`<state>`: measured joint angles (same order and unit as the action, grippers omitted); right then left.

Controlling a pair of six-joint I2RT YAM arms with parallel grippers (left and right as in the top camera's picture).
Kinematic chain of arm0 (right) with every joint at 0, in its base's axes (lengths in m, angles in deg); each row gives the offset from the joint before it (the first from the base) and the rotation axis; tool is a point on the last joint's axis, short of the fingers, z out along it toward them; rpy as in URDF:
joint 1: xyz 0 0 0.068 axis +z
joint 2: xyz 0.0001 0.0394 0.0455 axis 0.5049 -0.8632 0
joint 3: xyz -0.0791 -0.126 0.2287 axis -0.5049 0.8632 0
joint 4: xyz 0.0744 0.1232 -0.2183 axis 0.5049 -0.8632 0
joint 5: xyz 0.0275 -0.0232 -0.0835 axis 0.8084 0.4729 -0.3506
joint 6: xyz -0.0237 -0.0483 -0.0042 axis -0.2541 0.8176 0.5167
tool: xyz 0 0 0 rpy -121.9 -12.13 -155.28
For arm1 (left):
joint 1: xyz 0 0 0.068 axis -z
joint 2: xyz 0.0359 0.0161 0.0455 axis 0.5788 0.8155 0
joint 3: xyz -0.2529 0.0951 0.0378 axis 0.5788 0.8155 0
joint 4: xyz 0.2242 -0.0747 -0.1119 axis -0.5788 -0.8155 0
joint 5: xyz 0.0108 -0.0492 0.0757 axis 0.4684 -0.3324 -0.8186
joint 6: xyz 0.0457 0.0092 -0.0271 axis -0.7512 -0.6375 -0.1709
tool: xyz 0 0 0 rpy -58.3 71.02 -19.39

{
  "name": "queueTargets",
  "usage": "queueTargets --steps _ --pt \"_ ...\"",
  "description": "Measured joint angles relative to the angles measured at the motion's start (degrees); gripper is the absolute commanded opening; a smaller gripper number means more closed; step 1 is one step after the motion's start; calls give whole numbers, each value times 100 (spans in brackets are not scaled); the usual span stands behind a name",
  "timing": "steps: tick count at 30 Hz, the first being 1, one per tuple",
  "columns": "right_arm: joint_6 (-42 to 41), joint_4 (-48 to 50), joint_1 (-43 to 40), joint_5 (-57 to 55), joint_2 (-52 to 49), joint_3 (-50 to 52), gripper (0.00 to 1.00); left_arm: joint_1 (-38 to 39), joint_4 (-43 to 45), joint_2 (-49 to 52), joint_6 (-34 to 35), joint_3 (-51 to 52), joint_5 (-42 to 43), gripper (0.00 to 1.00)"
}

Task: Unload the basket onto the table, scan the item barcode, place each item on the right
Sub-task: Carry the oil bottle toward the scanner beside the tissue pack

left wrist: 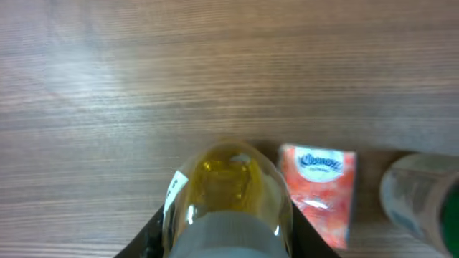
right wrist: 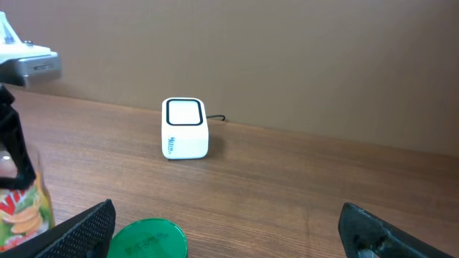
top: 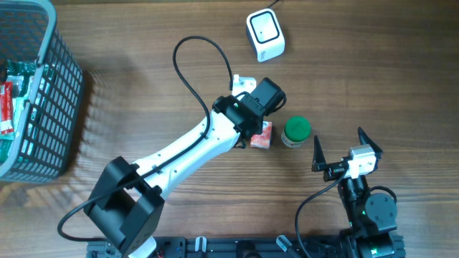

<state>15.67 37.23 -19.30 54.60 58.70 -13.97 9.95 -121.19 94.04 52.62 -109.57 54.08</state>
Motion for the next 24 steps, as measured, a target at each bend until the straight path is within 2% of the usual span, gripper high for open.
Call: queueTargets --steps 14,18,19,22,24 --pt "0 2 0 0 0 0 100 0 332 0 741 4 634 29" --pt "0 0 0 0 0 0 100 0 330 0 776 4 673 39" --pt "0 0 0 0 0 0 100 0 328 0 791 4 691 50" --pt "0 0 0 0 0 0 100 0 323 0 817 4 782 57" --pt "0 0 0 0 0 0 100 2 313 4 848 15 822 72"
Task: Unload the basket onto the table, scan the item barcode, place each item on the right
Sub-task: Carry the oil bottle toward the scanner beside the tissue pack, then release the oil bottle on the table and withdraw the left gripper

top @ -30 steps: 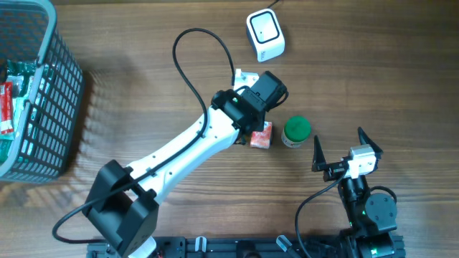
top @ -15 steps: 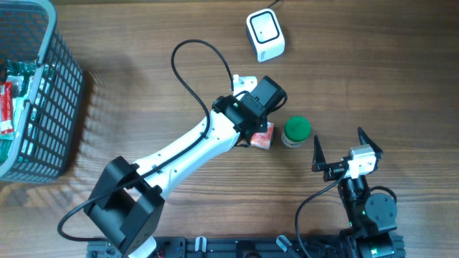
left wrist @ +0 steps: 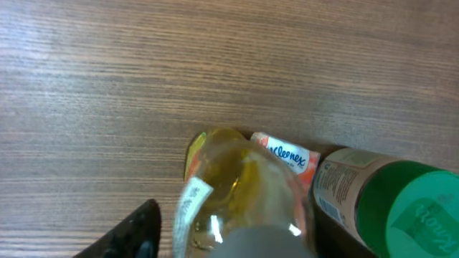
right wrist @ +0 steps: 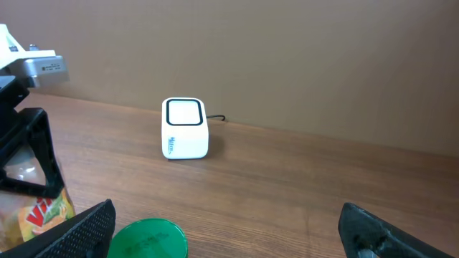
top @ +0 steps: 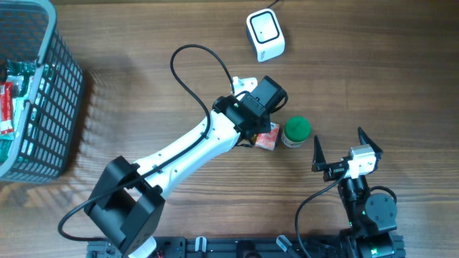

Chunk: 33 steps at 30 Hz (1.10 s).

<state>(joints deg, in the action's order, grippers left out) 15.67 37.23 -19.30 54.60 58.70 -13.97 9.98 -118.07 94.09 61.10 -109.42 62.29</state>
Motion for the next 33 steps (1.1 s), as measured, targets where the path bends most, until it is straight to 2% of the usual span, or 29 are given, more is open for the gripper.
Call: queueTargets --steps 4,7,12,19,23,27,31,33 --pt "0 0 0 0 0 0 100 -2 -13 -7 17 7 70 93" --pt "0 0 0 -2 0 0 100 -2 -13 -114 -39 28 83 100" --pt "2 0 0 0 0 0 100 -2 -9 -791 -271 37 -271 100" --pt "0 0 0 0 0 0 100 -205 7 -2149 -1974 11 -1051 100" --pt "0 0 0 0 0 0 100 -1314 13 -2736 -2863 -474 -1377 100" --pt "0 2 0 0 0 0 100 -3051 422 -3206 -3554 -1091 -1543 100" --pt "2 0 0 -2 0 0 99 -5117 955 -3429 -4129 -1239 -1611 100" --pt "0 0 0 0 0 0 100 -5814 942 -3329 -4240 -1241 -1513 100"
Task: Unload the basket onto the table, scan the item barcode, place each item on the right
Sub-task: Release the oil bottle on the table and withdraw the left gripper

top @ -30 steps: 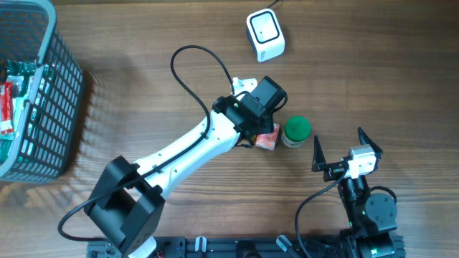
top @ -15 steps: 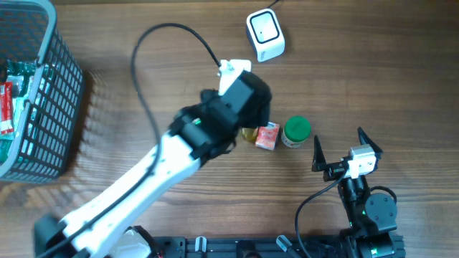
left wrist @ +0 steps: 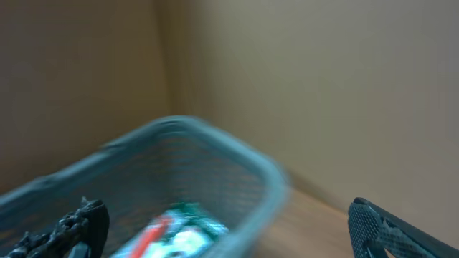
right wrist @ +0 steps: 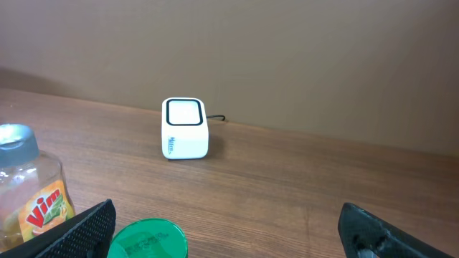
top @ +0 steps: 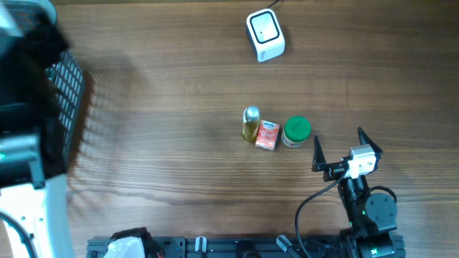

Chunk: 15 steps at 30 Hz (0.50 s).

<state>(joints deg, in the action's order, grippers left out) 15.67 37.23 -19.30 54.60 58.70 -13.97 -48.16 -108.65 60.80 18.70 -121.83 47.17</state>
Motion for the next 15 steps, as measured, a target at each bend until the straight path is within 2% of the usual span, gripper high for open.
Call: queueTargets --steps 3,7,15 --pt "0 0 0 0 0 0 100 -1180 -39 463 -118 2 573 100" --pt "0 2 0 -2 0 0 100 -2022 -57 1220 -203 2 1051 100" --pt "0 2 0 0 0 0 100 -3147 -81 2608 -629 4 1687 100"
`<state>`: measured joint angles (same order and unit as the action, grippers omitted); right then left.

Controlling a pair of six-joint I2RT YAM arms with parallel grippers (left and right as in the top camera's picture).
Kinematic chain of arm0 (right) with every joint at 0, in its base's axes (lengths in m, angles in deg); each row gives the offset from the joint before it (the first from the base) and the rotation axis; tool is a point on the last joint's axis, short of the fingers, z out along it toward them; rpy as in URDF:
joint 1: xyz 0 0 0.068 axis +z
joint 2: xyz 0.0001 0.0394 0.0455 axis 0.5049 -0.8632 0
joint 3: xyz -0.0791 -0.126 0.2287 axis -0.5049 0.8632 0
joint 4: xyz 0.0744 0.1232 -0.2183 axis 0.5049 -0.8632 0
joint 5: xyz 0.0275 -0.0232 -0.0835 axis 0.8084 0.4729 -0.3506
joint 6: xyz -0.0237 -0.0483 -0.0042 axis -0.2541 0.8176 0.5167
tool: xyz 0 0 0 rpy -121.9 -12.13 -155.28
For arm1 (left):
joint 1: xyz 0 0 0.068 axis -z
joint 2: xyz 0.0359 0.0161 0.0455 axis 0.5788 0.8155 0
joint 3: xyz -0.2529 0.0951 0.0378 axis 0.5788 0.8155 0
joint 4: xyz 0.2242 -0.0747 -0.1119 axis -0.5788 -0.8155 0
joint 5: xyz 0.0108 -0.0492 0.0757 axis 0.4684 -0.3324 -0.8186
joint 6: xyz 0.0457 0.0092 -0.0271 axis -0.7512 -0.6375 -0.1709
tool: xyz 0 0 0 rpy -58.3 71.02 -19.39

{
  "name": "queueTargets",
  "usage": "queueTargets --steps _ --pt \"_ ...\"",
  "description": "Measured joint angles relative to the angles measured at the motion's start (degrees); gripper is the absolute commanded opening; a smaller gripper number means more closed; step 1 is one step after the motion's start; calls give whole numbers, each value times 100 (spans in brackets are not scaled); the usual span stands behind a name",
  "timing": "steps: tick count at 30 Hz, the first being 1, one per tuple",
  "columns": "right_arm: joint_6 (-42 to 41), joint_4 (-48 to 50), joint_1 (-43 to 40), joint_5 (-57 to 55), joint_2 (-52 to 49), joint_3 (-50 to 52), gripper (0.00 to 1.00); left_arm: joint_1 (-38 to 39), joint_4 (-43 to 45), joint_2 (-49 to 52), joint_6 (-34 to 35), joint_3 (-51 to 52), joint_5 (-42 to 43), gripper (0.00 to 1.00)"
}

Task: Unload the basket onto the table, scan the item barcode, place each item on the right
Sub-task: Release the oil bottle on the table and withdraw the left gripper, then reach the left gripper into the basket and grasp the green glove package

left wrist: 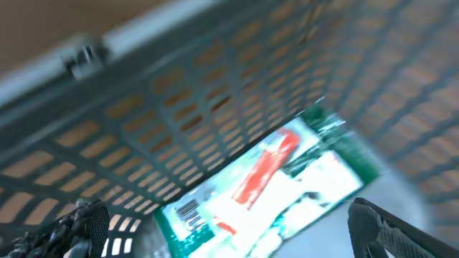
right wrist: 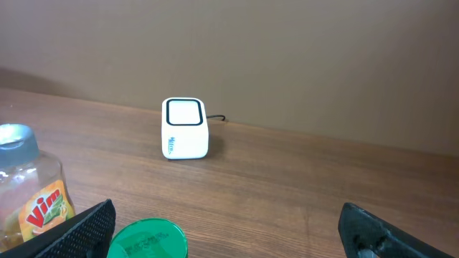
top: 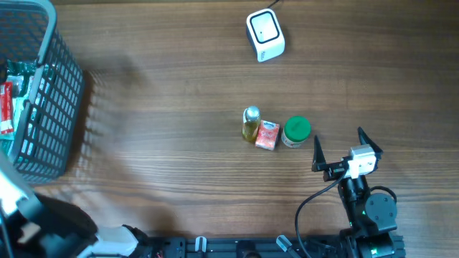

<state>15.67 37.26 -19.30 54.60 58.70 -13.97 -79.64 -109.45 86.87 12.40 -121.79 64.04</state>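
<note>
My left gripper (left wrist: 231,240) is open above the inside of the grey mesh basket (left wrist: 165,93). Below it lies a green, white and red packet (left wrist: 265,179) with a barcode near its lower left end. The overhead view shows only a blurred part of the left arm (top: 43,222) at the bottom left. The white scanner (top: 265,34) stands at the far middle of the table. My right gripper (top: 341,147) rests open at the near right, holding nothing, and faces the scanner (right wrist: 185,127).
A small yellow bottle (top: 250,124), an orange tissue pack (top: 267,134) and a green-lidded jar (top: 296,131) stand in a row mid-table. The basket (top: 43,107) fills the far left corner and holds several packets.
The left wrist view showed the basket's rim from outside; now it looks down into the basket at the packet. In the overhead view the left arm has shifted from the left edge to the bottom left corner.
My left gripper was around the yellow bottle beside the tissue pack mid-table. Then its fingers stood wider with the bottle on the table. After that the bottle stood alone and the left arm was at the basket, where it now hangs over a packet. The right arm stayed still.
</note>
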Motion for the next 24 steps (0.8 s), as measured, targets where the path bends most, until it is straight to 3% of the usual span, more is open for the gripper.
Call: queueTargets --steps 4,8,17,24 --pt "0 0 0 0 0 0 100 -413 92 719 -378 0 337 100" --pt "0 -2 0 0 0 0 100 -704 114 1191 -1320 0 1213 100" --pt "0 -2 0 0 0 0 100 -721 -105 1766 -3285 0 1871 100" --pt "0 -2 0 0 0 0 100 -721 -407 2197 -4374 0 2339 100"
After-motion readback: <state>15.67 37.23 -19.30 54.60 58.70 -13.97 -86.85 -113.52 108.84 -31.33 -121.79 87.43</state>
